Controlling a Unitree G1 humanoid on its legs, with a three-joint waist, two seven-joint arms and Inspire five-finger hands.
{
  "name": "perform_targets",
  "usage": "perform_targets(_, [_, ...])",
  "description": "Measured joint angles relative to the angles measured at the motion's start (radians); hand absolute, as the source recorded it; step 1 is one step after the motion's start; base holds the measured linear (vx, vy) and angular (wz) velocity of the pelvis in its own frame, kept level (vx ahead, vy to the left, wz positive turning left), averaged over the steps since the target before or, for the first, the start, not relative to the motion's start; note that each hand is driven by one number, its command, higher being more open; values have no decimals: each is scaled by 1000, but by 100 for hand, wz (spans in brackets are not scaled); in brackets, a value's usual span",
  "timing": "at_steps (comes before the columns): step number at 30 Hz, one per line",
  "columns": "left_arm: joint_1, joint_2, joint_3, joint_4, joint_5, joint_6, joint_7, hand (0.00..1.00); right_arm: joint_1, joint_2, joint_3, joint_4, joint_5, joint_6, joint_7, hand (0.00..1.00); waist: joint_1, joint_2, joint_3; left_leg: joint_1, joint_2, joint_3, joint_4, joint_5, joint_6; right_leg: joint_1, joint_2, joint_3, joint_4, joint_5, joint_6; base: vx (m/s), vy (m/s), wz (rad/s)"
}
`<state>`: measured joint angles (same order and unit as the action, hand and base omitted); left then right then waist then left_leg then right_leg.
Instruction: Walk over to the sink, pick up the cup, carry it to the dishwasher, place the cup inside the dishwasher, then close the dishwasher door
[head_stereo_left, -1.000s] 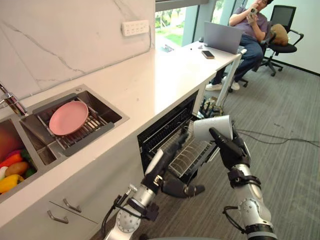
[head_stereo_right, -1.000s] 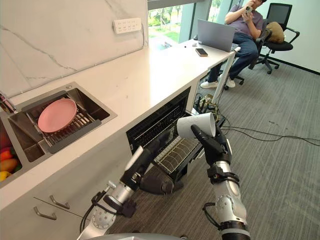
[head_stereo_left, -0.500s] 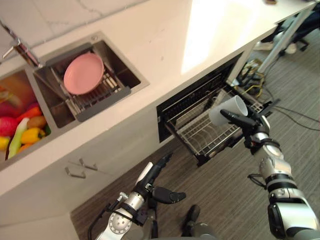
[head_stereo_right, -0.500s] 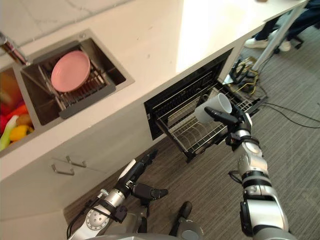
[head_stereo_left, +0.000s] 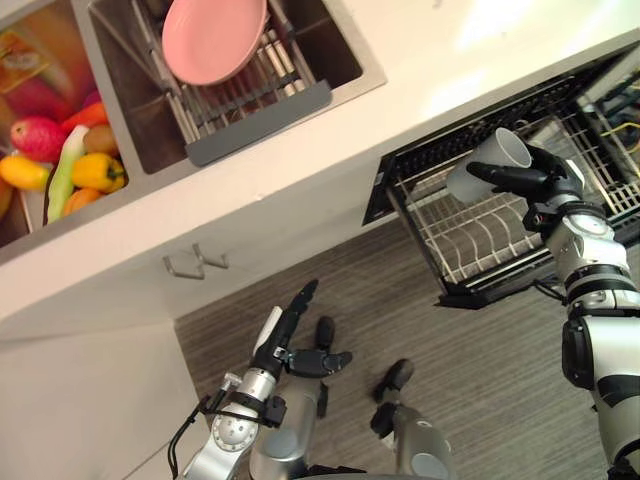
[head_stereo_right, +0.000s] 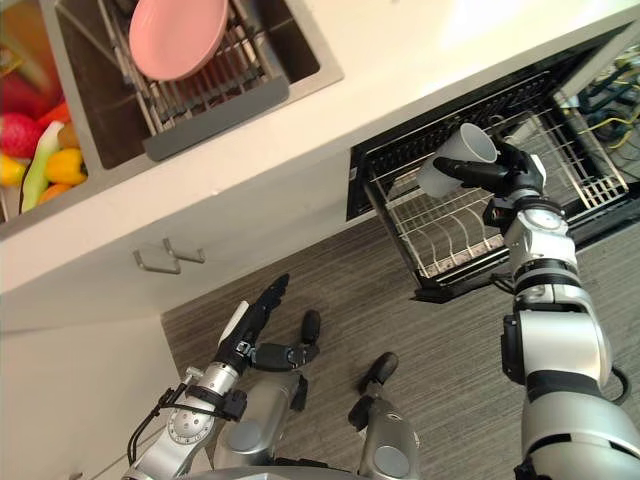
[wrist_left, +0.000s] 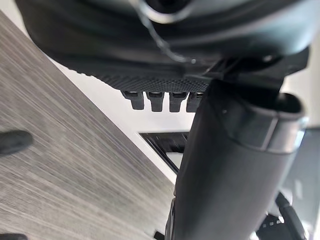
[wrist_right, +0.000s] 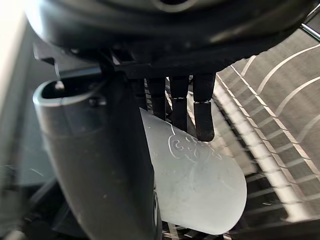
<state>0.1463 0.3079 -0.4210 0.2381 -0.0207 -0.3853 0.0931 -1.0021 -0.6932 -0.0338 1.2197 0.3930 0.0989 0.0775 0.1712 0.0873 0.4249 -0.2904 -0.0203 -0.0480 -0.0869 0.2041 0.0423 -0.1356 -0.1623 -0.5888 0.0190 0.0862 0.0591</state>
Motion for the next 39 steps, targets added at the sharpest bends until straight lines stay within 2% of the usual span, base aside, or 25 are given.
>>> perform_targets(4, [-2,-7,-5,17,0,-1,26,100,-17,0,-43,72,-6,42,-7,0,13,13,11,-38,-8,-36,0,16,-2,-31,-14,-21,33,-33,3,14,-35,28])
perform_targets(10, [1,-26,-31,56,-1,-8,56,100,-39,-8,-69,111,-52,47,8,0,30,42,29,-71,-9,-44,0,25,-4,-71,-22,-22,65,-55,15,12,-43,4])
perform_targets(11, [0,-32,-38,64,-5,-13,61,100,-54,-12,-69,115,-66,46,9,100,31,43,30,-78,-7,-44,0,27,-5,-82,-22,-21,73,-59,12,22,-44,-1])
perform_targets(14, [0,-54,-48,95,-20,-21,73,100,-75,-12,-67,115,-73,43,0,100,35,43,35,-79,-4,-43,2,27,-6,-89,-25,-19,90,-70,11,28,-45,-1])
perform_targets(18, [3,-57,-60,123,-20,-45,98,100,-115,-11,-33,115,-86,26,-16,100,57,44,43,-79,5,-39,13,27,-7,-95,-22,-14,107,-84,2,15,-59,-4])
perform_targets(20, [4,-58,-60,123,-20,-52,105,100,-132,-9,-12,113,-96,9,-17,100,62,44,43,-79,9,-37,17,26,-8,-96,-19,-12,111,-86,1,-2,-69,-5])
perform_targets(25, [4,-61,-55,123,-20,-73,115,100,-143,-7,65,60,-103,-78,-21,100,63,43,43,-70,18,-16,20,23,-12,-103,-17,15,124,-89,-1,-17,-49,-13])
perform_targets(30, [22,-70,-30,120,-20,-90,113,100,-142,-7,101,-39,-100,-96,-32,100,61,38,46,-52,34,4,20,21,-16,-96,-5,34,124,-90,-4,-12,-61,-13])
perform_targets(34, [48,-77,13,111,-17,-103,101,100,-112,-7,117,-117,-84,-95,-33,100,57,22,57,-21,48,7,19,16,-25,-68,10,37,120,-97,-14,5,-89,-5])
perform_targets(39, [86,-78,58,104,-14,-104,98,100,41,-5,105,-302,-9,-96,-32,100,47,-1,61,21,61,16,2,16,-35,-32,28,45,96,-96,-17,26,-74,-7])
